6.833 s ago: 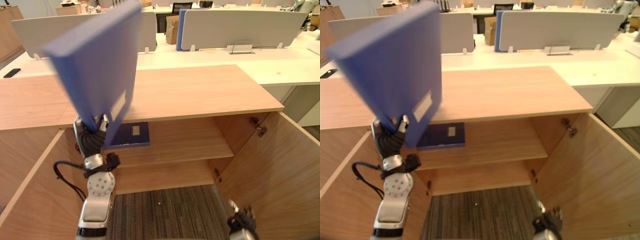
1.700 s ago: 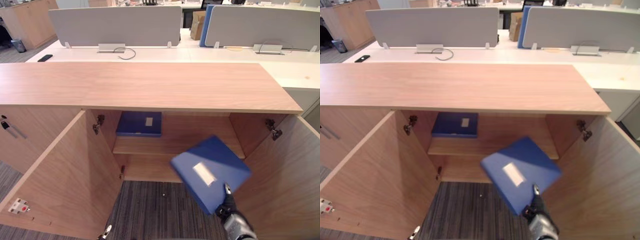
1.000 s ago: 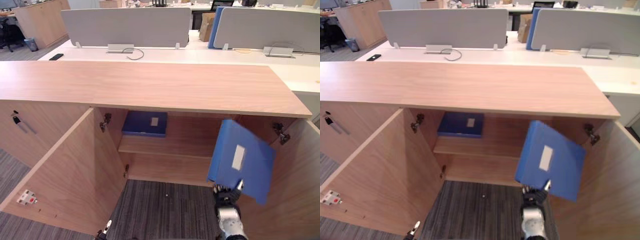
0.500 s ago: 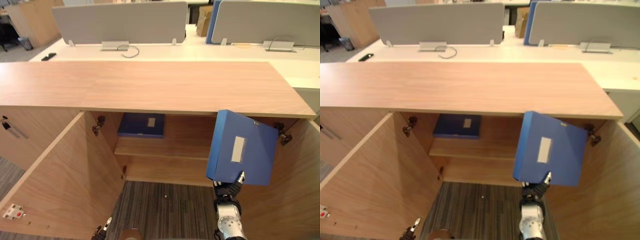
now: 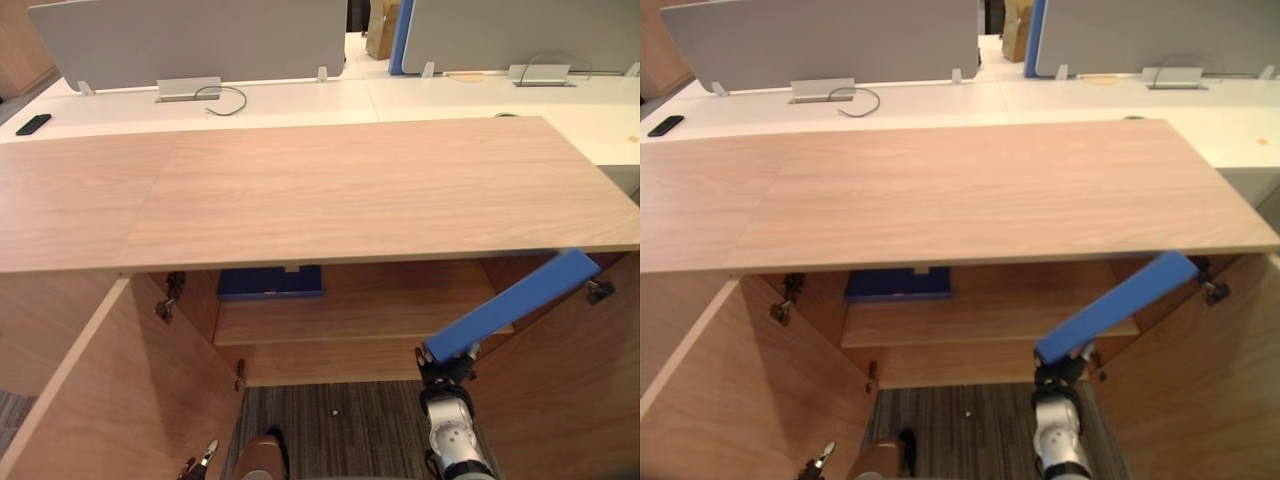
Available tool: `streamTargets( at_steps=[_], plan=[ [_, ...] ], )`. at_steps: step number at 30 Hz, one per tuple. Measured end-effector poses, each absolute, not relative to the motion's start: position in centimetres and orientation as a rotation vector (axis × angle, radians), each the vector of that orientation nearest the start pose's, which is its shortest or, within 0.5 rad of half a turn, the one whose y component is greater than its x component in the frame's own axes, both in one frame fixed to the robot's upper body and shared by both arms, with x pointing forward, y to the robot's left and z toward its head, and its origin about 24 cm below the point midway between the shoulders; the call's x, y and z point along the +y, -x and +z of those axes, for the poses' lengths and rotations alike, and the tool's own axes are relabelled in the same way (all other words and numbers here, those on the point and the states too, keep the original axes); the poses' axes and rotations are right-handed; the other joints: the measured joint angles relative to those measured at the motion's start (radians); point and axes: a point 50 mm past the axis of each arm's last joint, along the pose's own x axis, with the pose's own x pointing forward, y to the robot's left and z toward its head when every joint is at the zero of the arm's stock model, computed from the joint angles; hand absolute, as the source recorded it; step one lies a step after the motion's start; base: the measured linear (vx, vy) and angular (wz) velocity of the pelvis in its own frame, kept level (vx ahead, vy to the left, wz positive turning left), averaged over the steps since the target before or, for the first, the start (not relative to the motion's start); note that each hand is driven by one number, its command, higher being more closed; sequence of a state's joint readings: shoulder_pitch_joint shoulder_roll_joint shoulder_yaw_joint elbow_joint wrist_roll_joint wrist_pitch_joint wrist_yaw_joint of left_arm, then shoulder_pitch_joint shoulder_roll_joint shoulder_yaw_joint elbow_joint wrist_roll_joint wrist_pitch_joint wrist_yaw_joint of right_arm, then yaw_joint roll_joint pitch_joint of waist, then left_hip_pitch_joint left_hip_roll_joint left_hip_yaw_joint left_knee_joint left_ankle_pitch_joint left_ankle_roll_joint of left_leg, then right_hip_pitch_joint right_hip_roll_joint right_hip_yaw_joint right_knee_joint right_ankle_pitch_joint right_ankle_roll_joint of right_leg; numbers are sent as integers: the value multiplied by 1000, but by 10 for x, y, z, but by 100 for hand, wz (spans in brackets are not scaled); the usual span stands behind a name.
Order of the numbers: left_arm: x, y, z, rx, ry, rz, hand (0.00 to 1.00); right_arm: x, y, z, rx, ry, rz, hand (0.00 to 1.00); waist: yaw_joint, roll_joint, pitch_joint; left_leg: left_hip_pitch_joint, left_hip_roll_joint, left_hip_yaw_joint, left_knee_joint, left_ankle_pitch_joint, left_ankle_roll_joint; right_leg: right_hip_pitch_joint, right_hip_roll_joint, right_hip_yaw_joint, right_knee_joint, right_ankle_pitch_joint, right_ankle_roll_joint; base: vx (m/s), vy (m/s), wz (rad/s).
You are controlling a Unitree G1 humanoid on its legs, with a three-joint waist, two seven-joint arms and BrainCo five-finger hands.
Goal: Walk over to the cabinet, pick up the folder, carry it to the office cabinet, place the folder inside the office cabinet, then close the office cabinet door
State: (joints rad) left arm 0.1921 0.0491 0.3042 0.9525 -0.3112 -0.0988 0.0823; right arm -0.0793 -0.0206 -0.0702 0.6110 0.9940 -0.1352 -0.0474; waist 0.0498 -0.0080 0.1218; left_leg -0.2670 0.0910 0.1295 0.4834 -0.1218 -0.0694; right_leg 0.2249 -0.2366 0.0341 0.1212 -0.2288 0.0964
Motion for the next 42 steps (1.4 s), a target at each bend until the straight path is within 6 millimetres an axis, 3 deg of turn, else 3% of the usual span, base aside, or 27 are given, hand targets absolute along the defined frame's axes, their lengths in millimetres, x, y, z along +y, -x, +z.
streamTargets(
  at_steps=[3,6,7,9,10,11,12,14,15,16,17,18,20,23,26,30,37,38,42],
  plan=[
    [221,-72,-155,969,304,607,0,-170,-252,-70,431,-861,-360,100,25,2,-22,20,-20,38,1,-32,14,-43,-38,51,47,22,27,289,151,-49],
    [216,-73,-156,976,307,583,0,-170,-251,-78,505,-820,-351,100,42,9,-29,147,-41,64,-97,-33,16,-139,-51,61,318,59,33,250,83,-39],
    [216,-71,-156,982,296,573,0,-169,-249,-82,531,-794,-341,100,42,11,-27,212,-45,70,-142,-34,18,-197,-53,51,479,112,37,197,56,-13],
    [216,-69,-156,995,276,552,0,-168,-247,-84,549,-775,-336,100,24,21,-22,295,-41,70,-195,-37,25,-245,-69,10,633,223,29,195,25,-6],
    [216,-69,-156,998,262,539,0,-168,-248,-83,546,-770,-328,100,16,25,-19,341,-37,73,-221,-41,33,-287,-109,-61,755,188,-8,185,-20,-7],
    [218,-72,-155,991,256,534,0,-169,-253,-80,538,-762,-317,100,14,27,-17,355,-32,73,-232,-42,33,-352,-138,-131,826,76,-41,203,-66,-6],
    [218,-78,-154,978,255,528,0,-170,-257,-76,526,-747,-308,100,12,35,-12,356,-23,73,-234,-41,32,-393,-147,-183,816,20,-45,126,-69,1],
    [219,-88,-151,949,251,517,0,-174,-260,-74,516,-721,-302,100,7,47,4,355,-4,52,-214,-43,28,-415,-139,-261,658,-10,-27,125,-175,18],
    [225,-90,-149,929,237,520,0,-173,-259,-74,520,-722,-304,100,4,23,10,353,-21,39,-183,-59,6,-404,-129,-284,478,79,-46,148,-273,22],
    [228,-90,-148,925,230,523,0,-173,-259,-75,521,-721,-304,100,3,9,16,352,-30,26,-164,-78,-7,-391,-132,-286,440,84,-16,149,-280,4],
    [222,-88,-150,940,243,520,0,-181,-258,-75,519,-704,-318,100,7,43,21,337,-7,3,-134,-112,-18,-359,-106,-288,405,49,26,79,-172,4],
    [215,-86,-152,951,259,514,0,-191,-256,-75,518,-683,-334,100,-4,74,21,313,9,-31,-113,-128,-14,-354,-83,-304,389,51,24,67,-139,1],
    [211,-84,-153,959,268,512,0,-200,-252,-77,522,-663,-352,100,-4,83,21,301,21,-64,-111,-142,-28,-370,-61,-304,392,48,21,7,-68,-5],
    [209,-83,-154,968,268,509,0,-202,-250,-78,526,-658,-357,100,-6,69,32,284,34,-67,-73,-163,-53,-378,-51,-302,410,46,19,-14,-1,-6],
    [212,-80,-155,978,259,511,0,-201,-241,-85,559,-659,-362,100,-3,53,28,282,33,-68,-44,-176,-51,-364,-57,-304,408,47,20,-15,57,2],
    [213,-75,-156,995,252,512,0,-199,-235,-89,587,-648,-352,100,-5,57,21,283,25,-73,-50,-172,-47,-348,-64,-310,379,57,34,-23,34,6],
    [211,-67,-158,1027,237,502,0,-189,-236,-91,643,-490,-226,100,-4,54,-9,293,21,-82,-147,-104,-47,-309,-43,-340,247,141,35,0,-6,5],
    [211,-68,-158,1028,226,491,0,-183,-242,-87,647,-415,-156,0,-4,53,-9,306,17,-82,-168,-87,-46,-298,-43,-343,222,159,35,-11,-10,3],
    [211,-68,-158,1029,220,485,0,-175,-264,-69,582,-277,-57,0,-3,50,-12,305,10,-82,-191,-59,-42,-288,-41,-349,178,197,32,-51,-4,3]
  ],
)
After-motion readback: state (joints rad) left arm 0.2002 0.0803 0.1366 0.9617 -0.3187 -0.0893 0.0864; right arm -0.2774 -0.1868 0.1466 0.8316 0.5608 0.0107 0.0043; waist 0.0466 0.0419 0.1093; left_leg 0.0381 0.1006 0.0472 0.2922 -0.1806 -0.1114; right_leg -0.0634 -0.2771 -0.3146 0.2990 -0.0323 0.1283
